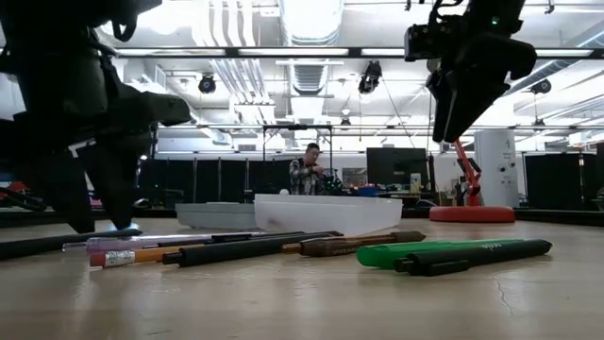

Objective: Pick & place school supplies into a supply box
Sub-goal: Put the black pen into the gray supply box

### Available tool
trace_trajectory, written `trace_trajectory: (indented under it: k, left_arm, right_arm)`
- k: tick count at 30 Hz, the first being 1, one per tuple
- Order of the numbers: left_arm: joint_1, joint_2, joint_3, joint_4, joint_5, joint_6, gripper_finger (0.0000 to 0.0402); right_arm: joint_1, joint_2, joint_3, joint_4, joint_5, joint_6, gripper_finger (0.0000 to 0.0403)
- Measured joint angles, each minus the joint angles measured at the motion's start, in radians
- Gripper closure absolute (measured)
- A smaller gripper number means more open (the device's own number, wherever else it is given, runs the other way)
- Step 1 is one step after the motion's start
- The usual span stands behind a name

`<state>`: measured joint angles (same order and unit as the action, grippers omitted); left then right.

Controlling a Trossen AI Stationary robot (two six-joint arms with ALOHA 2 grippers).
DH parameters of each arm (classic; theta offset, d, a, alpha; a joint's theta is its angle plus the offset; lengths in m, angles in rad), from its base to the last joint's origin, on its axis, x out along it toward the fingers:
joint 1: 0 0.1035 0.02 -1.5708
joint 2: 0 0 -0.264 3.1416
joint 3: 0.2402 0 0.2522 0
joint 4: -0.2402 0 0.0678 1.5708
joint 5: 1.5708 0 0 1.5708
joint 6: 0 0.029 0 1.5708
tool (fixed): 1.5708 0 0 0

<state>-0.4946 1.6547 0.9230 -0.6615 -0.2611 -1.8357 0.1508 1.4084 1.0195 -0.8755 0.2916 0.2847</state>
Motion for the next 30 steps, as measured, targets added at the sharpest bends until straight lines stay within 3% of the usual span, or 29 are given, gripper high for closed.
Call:
trace_trajectory:
  k: [7, 15, 20, 25, 27, 30]
  left_arm:
    - [0.004, 0.085, 0.02, -0.023, 0.023, 0.001, 0.0295]
    - [0.017, 0.062, 0.03, -0.072, 0.038, 0.014, 0.0387]
    - [0.025, 0.02, 0.021, -0.052, 0.029, 0.062, 0.0389]
    - [0.029, -0.106, 0.022, 0.038, -0.14, 0.086, 0.0391]
    - [0.053, -0.152, 0.022, 0.117, -0.201, 0.154, 0.0391]
    - [0.14, -0.184, 0.023, 0.286, -0.205, 0.362, 0.0391]
  right_arm:
    - [0.004, 0.002, 0.005, 0.025, 0.0, 0.007, 0.0128]
    - [0.004, 0.006, 0.026, 0.029, 0.024, 0.0, 0.0135]
    - [0.011, 0.005, 0.015, 0.0, 0.036, 0.003, 0.0142]
    - [0.023, -0.001, 0.006, -0.01, 0.053, 0.004, 0.0145]
    - [0.024, -0.002, 0.004, -0.01, 0.055, 0.008, 0.0145]
    - [0.024, -0.002, 0.001, -0.008, 0.061, 0.011, 0.0145]
